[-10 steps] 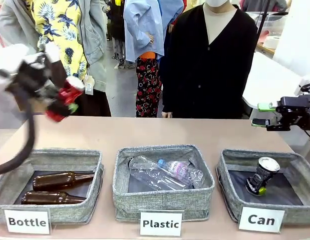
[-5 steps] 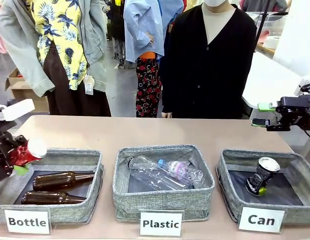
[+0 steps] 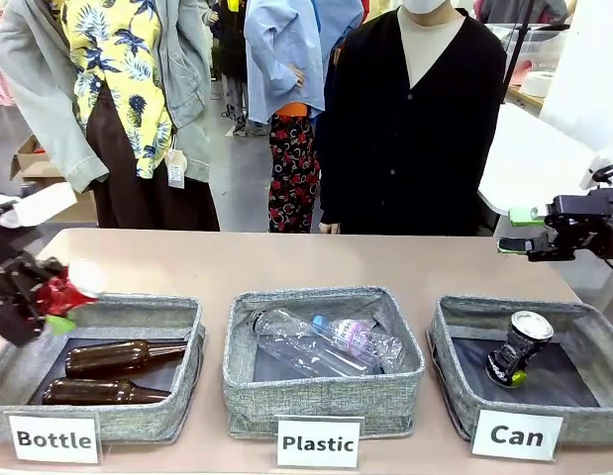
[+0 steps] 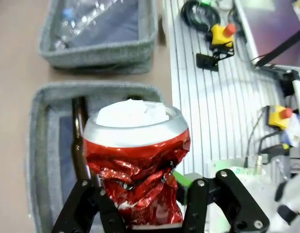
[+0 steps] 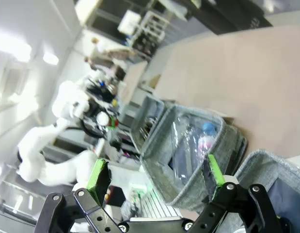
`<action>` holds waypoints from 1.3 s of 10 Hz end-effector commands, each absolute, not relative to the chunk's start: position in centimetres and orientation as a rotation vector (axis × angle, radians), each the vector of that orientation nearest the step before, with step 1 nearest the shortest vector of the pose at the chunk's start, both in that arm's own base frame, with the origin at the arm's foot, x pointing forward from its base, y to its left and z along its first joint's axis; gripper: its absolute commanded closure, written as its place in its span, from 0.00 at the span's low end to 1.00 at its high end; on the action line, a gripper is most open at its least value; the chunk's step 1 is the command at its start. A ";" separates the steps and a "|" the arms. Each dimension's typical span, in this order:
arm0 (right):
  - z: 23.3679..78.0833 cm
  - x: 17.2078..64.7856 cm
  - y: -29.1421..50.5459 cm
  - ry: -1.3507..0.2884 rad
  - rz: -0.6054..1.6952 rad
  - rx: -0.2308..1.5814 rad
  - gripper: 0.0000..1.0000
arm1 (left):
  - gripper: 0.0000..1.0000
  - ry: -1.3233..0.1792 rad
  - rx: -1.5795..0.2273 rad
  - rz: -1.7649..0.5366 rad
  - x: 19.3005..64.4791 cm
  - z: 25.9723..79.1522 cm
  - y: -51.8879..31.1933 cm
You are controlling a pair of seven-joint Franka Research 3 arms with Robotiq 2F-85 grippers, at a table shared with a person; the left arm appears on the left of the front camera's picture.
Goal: Sort the can waste into the basket.
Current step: Pick up the can waste from the table and place it in the right Fabric basket.
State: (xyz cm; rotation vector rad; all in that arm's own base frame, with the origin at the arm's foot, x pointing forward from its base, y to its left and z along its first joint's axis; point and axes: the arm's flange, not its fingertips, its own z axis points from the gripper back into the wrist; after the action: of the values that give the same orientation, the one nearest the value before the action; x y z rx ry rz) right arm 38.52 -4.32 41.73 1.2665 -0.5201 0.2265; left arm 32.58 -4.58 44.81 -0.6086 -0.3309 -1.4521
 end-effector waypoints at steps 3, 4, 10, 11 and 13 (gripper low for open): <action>49.1 30.3 -8.4 -0.462 0.380 0.882 0.00 | 1.00 -0.547 -0.512 -1.643 30.8 48.0 -25.5; 50.1 28.2 -11.3 -0.513 0.359 0.823 0.00 | 1.00 -0.559 -0.508 -1.695 30.6 48.6 -30.8; 45.0 16.2 -22.5 -0.536 0.243 0.739 0.00 | 1.00 -0.598 -0.359 -2.082 28.0 50.2 -59.2; 43.1 14.5 -23.5 -0.520 0.290 0.757 0.00 | 1.00 -0.599 -0.315 -2.120 28.2 49.2 -62.3; 42.7 11.2 -25.6 -0.682 0.365 0.831 0.00 | 1.00 -0.540 -0.289 -2.089 28.9 46.4 -66.8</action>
State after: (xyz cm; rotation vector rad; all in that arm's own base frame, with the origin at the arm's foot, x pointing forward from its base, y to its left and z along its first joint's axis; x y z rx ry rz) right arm 12.91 -25.16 43.06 0.7873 -0.5946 0.3102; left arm 27.72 -62.98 46.07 -0.3133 -0.5829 -2.1214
